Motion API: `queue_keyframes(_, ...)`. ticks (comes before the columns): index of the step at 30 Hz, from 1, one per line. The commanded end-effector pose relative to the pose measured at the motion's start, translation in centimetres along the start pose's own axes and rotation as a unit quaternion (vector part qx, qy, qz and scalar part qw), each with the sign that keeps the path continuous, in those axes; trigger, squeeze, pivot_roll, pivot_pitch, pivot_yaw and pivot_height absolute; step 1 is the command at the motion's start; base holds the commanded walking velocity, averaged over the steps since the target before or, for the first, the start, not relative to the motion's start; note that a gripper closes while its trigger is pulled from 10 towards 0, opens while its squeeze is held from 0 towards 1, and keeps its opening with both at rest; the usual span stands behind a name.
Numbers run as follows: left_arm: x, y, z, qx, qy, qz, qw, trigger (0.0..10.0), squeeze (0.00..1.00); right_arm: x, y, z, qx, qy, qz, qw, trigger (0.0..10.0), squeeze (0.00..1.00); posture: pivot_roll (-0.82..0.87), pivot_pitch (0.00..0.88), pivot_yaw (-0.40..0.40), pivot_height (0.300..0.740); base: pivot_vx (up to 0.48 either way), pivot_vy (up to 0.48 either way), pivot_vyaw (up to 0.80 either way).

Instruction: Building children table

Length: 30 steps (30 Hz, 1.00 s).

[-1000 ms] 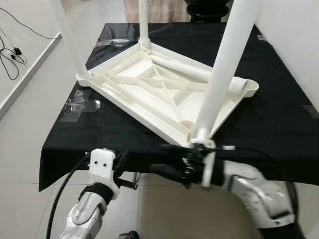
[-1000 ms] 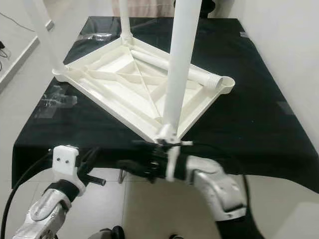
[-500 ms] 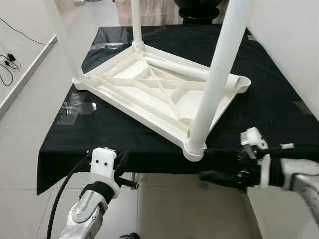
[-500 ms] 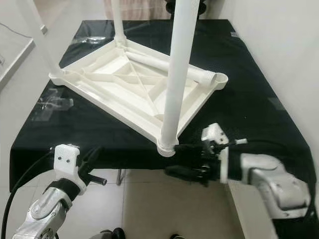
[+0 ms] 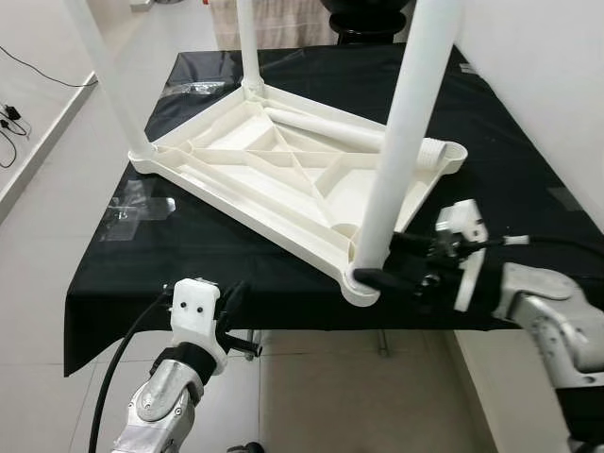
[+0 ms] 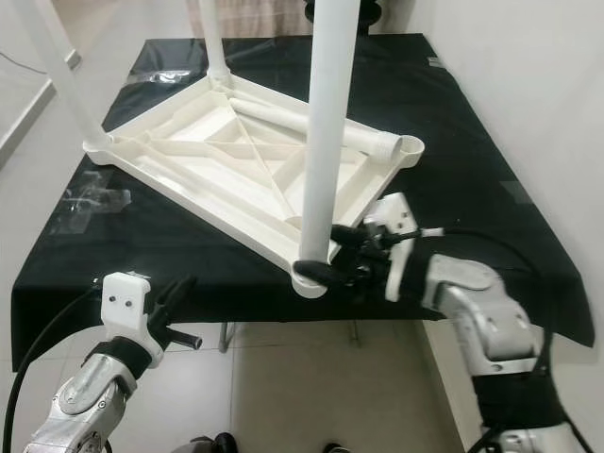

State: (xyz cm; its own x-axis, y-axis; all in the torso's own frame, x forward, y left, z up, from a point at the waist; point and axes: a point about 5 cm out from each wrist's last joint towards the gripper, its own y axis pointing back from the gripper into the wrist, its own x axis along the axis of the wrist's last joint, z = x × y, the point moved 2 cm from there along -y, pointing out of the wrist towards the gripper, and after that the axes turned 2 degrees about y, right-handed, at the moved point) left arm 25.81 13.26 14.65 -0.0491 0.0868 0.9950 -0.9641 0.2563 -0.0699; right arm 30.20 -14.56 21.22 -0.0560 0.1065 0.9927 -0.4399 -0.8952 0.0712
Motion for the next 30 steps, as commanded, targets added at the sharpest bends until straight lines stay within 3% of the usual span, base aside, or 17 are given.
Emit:
queue_keyframes(1,-0.6,0.2,-0.1,0.0,-0.008,-0.012,1.0,10.0,0.0,0.4,-2.1,-2.0,0.063,0.01,0.01,0.998,10.0,0.0,-0.02,0.194,0.028,0.74,0.0,0.0,0.0)
queue_keyframes(5,-0.6,0.3,-0.1,0.001,-0.009,-0.012,1.0,10.0,0.0,1.0,-3.9,-2.5,0.074,0.014,0.029,0.997,10.0,0.0,-0.02,0.194,0.023,0.74,0.0,0.0,0.0)
queue_keyframes(6,-0.6,0.3,0.0,0.0,-0.011,-0.011,1.0,10.0,0.0,2.0,-6.5,-3.3,0.082,0.019,0.057,0.995,10.0,0.0,-0.01,0.193,0.018,0.74,0.0,0.0,0.0)
queue_keyframes(7,-0.6,0.3,0.0,0.0,-0.011,-0.011,1.0,10.0,0.0,2.0,-6.5,-3.3,0.082,0.019,0.057,0.995,10.0,0.0,-0.01,0.193,0.018,0.74,0.0,0.0,0.0)
queue_keyframes(8,-0.6,0.3,0.1,-0.001,-0.013,-0.011,1.0,10.0,0.0,2.4,-7.8,-3.7,0.084,0.017,0.071,0.994,10.0,0.0,-0.01,0.193,0.02,0.74,0.0,0.0,0.0)
queue_keyframes(9,-0.6,0.3,0.1,-0.001,-0.013,-0.011,1.0,10.0,0.0,2.4,-7.8,-3.7,0.084,0.017,0.071,0.994,10.0,0.0,-0.01,0.193,0.02,0.74,0.0,0.0,0.0)
queue_keyframes(10,-0.6,0.3,0.2,-0.003,-0.017,-0.011,1.0,10.0,0.0,2.9,-9.3,-4.2,0.086,0.018,0.084,0.993,10.0,0.0,0.0,0.192,0.018,0.74,0.0,0.0,0.0)
queue_keyframes(11,-0.6,0.3,0.2,-0.003,-0.017,-0.011,1.0,10.0,0.0,2.9,-9.3,-4.2,0.086,0.018,0.084,0.993,10.0,0.0,0.0,0.192,0.018,0.74,0.0,0.0,0.0)
queue_keyframes(12,-0.5,0.3,0.3,-0.007,-0.021,-0.011,1.0,10.0,0.0,3.3,-11.0,-4.7,0.083,0.017,0.094,0.992,10.0,0.0,0.0,0.191,0.017,0.74,0.0,0.0,0.0)
queue_keyframes(13,-0.5,0.3,0.3,-0.007,-0.021,-0.011,1.0,10.0,0.0,3.3,-11.0,-4.7,0.083,0.017,0.094,0.992,10.0,0.0,0.0,0.191,0.017,0.74,0.0,0.0,0.0)
queue_keyframes(16,-0.5,0.4,0.6,-0.015,-0.031,-0.011,0.999,10.0,0.0,4.3,-15.0,-6.0,0.065,0.015,0.11,0.992,10.0,0.0,0.02,0.187,0.009,0.74,0.0,0.0,0.0)
queue_keyframes(23,-0.5,0.5,1.0,-0.016,-0.035,-0.01,0.999,10.0,0.0,4.1,-15.8,-6.6,0.072,0.024,0.1,0.992,10.0,0.0,0.01,0.193,-0.018,0.74,0.0,0.0,0.0)
queue_keyframes(26,-0.5,0.5,1.2,-0.015,-0.033,-0.007,0.999,10.0,0.0,3.3,-15.1,-6.5,0.082,0.028,0.087,0.992,10.0,0.0,-0.01,0.19,-0.025,0.74,0.0,0.0,0.0)
queue_keyframes(28,-0.6,0.4,1.4,-0.017,-0.029,-0.006,0.999,10.0,0.0,2.8,-13.3,-5.7,0.096,0.03,0.083,0.992,10.0,0.0,-0.03,0.19,-0.013,0.74,0.0,0.0,0.0)
queue_keyframes(30,-0.6,0.4,1.4,-0.019,-0.029,-0.006,0.999,10.0,0.0,2.8,-12.7,-5.5,0.098,0.03,0.084,0.991,10.0,0.0,-0.03,0.19,-0.006,0.74,0.0,0.0,0.0)
